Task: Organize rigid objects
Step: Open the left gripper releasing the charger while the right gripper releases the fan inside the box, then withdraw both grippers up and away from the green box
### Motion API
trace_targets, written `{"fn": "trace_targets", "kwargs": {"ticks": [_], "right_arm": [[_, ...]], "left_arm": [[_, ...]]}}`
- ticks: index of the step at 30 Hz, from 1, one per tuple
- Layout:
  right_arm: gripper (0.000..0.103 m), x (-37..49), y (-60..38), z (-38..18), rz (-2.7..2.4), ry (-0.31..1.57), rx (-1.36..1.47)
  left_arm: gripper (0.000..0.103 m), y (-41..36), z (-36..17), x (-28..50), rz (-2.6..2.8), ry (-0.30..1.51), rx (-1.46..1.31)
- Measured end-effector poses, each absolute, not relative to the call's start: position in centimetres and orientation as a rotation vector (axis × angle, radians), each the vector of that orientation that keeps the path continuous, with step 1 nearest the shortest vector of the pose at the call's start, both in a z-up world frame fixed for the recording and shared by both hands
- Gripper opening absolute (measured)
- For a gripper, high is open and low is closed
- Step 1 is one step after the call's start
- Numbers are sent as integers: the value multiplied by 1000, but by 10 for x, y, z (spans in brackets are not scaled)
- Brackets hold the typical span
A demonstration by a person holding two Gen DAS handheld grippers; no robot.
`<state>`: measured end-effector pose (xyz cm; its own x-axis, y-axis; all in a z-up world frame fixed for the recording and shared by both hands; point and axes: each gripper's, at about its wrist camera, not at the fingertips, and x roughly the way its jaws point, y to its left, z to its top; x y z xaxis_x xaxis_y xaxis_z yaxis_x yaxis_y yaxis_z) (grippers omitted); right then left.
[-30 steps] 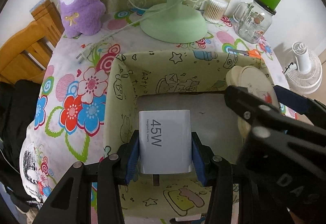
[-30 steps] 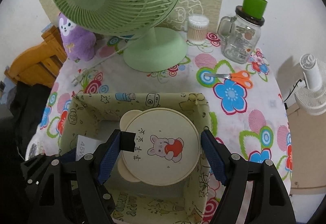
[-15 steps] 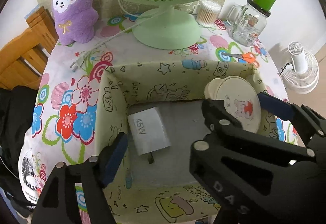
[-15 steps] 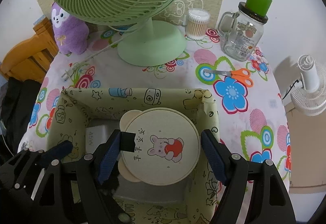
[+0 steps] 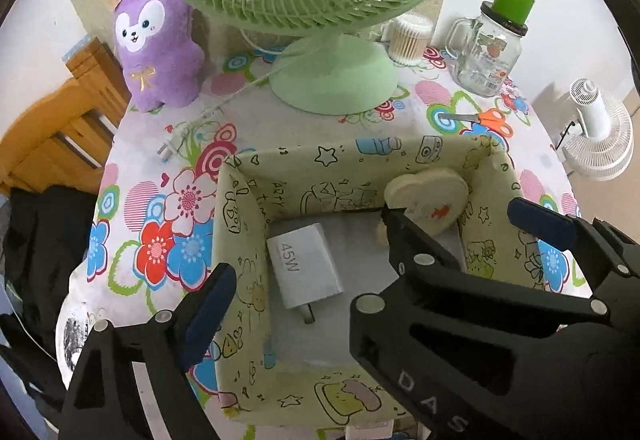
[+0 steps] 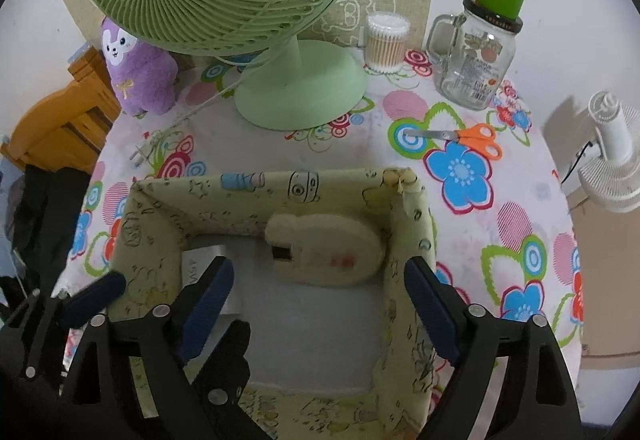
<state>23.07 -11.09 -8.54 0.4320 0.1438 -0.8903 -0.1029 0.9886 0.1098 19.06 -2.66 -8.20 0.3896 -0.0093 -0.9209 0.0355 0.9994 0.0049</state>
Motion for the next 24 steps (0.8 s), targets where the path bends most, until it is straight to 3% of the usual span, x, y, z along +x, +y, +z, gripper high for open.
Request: {"fn": "trace_targets", "kwargs": {"ticks": [24], "right_arm": [[97,189,-122,-57,111,1065,57]], "left_arm": [[96,-36,-56,157,-53,1125,64]]}}
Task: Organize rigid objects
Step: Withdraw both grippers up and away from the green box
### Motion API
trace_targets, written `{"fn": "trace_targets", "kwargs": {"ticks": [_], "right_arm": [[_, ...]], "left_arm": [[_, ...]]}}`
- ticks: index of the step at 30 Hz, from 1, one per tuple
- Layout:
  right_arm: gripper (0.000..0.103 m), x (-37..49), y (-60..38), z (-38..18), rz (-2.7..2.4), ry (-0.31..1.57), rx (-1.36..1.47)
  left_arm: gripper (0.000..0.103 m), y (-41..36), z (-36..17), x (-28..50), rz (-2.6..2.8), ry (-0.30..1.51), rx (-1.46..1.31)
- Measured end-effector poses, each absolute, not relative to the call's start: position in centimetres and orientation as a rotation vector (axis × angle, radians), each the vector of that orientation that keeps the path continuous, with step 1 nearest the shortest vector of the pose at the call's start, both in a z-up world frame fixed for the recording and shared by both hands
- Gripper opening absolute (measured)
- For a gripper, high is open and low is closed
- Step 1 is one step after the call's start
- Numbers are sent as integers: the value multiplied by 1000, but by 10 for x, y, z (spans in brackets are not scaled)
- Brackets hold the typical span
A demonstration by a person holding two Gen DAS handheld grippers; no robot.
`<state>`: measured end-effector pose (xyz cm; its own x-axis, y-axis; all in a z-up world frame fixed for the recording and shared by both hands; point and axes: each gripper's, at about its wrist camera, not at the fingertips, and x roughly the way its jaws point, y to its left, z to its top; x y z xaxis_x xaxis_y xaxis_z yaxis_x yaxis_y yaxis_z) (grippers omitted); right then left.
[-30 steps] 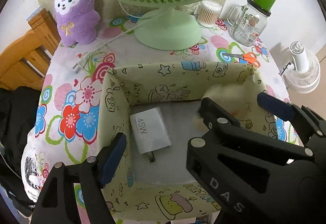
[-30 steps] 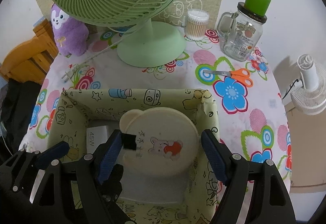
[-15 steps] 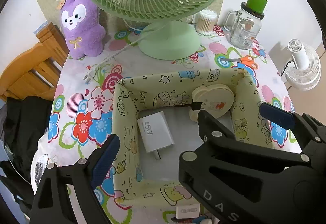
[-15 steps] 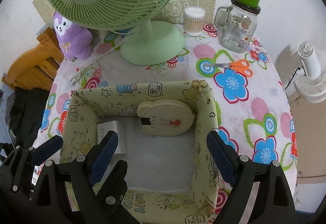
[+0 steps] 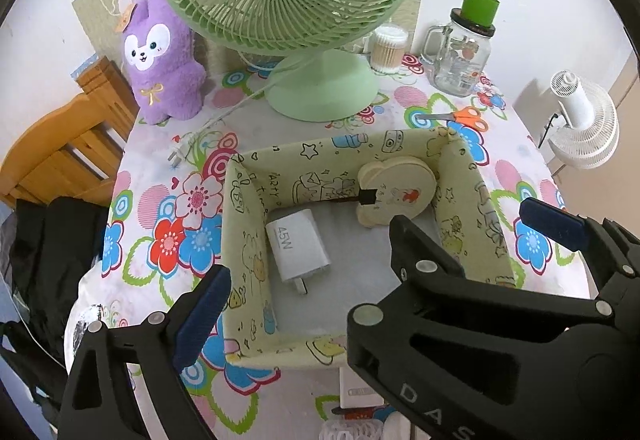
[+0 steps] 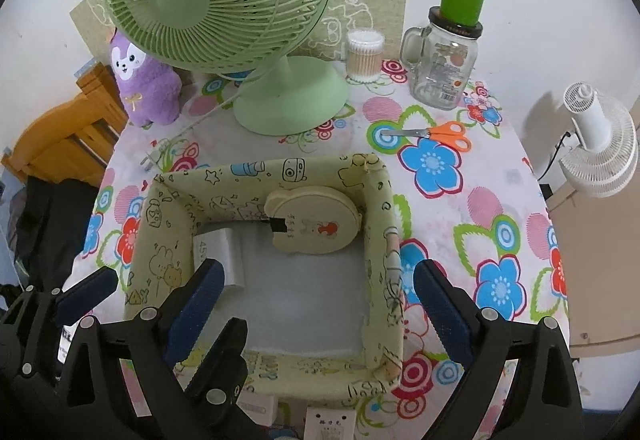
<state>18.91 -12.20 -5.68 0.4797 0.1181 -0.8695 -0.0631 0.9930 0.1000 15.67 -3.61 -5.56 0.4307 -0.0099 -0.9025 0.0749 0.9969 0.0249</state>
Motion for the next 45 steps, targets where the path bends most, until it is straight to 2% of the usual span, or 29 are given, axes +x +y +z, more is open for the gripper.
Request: {"fn": "trace_targets", "kwargs": {"ticks": [45], "right_arm": [[97,96,-126,-8,51,985,37]], "left_arm": [[96,-28,-11,75,-124,1037,95]]}}
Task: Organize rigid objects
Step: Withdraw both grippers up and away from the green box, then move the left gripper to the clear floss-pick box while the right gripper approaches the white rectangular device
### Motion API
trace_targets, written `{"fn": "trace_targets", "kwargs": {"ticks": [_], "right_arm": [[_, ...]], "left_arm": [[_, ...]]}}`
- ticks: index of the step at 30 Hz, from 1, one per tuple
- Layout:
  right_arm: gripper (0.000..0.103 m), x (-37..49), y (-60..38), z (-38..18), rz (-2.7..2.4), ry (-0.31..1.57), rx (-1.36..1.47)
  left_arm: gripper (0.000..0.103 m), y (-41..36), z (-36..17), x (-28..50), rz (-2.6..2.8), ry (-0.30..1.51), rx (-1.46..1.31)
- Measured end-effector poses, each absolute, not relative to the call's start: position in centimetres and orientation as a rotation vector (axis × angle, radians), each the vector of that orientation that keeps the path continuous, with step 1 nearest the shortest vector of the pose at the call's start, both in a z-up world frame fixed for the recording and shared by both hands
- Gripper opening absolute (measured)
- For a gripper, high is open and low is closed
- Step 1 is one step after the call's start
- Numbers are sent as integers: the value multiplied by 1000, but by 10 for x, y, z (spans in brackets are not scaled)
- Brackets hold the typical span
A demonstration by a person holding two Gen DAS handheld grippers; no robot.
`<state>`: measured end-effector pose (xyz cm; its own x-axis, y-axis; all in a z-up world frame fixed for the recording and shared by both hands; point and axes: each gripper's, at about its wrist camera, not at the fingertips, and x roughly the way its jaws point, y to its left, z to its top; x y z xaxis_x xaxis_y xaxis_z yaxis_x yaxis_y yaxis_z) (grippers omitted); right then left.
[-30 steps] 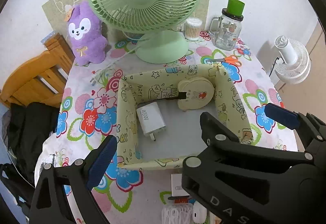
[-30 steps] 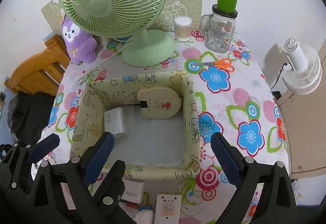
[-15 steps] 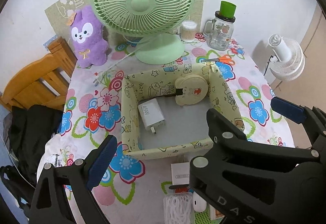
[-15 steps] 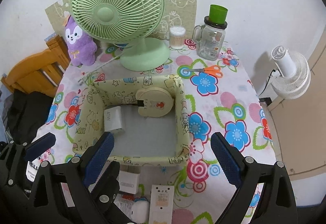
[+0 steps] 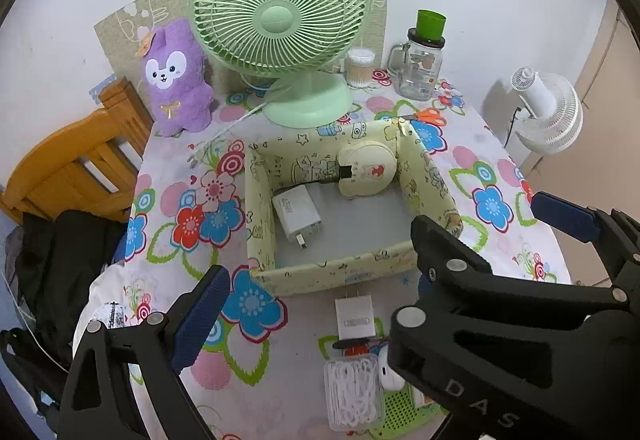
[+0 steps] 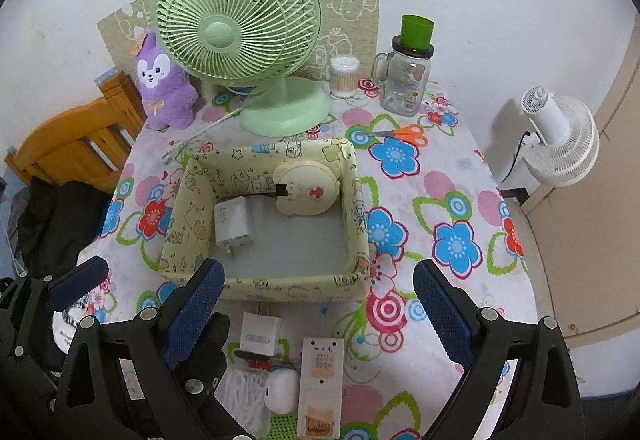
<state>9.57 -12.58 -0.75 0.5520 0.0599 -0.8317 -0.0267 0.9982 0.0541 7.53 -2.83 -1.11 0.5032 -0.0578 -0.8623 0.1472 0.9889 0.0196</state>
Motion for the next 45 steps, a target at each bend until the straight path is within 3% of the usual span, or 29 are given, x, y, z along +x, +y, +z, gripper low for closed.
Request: {"fn": "trace_targets", "kwargs": {"ticks": [30,45], "right_arm": [[95,26,-134,-16,77,986,73],[92,24,-155,-56,180,1075,61]], "left_arm": [[96,-12,-27,18,-128,1055,32],[96,-21,-66,7,-55,1127,-20]]}}
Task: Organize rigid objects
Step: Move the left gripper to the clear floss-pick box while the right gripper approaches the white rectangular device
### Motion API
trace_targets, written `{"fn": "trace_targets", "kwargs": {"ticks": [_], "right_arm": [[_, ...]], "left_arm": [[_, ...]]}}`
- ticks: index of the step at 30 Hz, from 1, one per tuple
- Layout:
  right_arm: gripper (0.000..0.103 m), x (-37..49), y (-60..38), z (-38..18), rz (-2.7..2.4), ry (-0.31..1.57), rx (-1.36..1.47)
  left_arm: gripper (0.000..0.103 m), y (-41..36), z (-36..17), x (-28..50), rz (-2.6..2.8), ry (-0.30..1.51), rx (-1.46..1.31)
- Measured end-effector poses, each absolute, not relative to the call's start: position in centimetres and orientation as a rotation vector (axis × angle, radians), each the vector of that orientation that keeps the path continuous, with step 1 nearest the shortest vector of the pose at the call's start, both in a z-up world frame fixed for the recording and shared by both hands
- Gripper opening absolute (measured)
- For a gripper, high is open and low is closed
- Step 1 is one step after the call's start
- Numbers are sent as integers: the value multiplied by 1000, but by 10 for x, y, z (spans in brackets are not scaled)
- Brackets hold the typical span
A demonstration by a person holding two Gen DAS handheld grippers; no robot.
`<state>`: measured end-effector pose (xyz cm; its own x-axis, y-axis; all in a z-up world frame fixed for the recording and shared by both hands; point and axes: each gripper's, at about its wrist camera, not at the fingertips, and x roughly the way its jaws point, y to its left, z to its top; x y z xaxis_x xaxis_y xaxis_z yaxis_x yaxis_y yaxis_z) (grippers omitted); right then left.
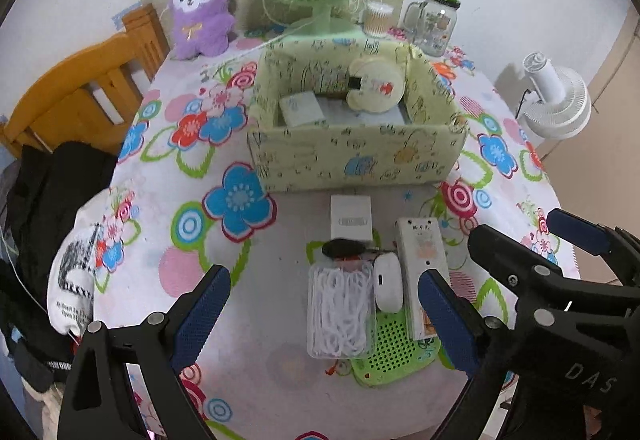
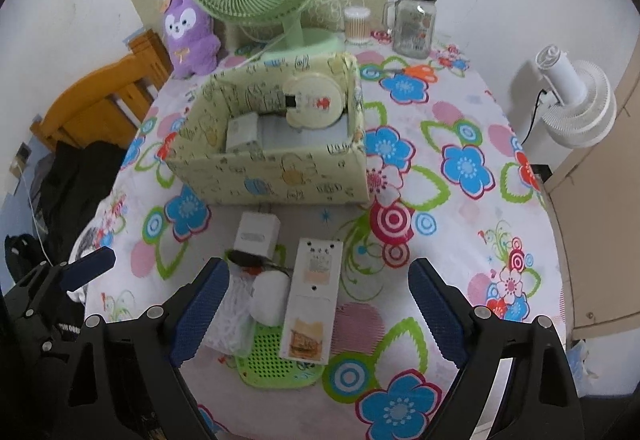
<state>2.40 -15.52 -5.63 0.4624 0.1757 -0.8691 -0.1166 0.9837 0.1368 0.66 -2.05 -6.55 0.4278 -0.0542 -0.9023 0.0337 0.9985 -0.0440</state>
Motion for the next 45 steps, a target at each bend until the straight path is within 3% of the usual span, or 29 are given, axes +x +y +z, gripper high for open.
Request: {"fn": "trace_targets", "kwargs": {"ticks": [32,45], "right_arm": [[91,38,-151,-130,217,1213,9],[89,47,-144,-145,189,1245,-16]], "left_arm": [[96,-25,-137,9,-27,1263,17],[85,-21,-153,18,-33,1307,2]]}}
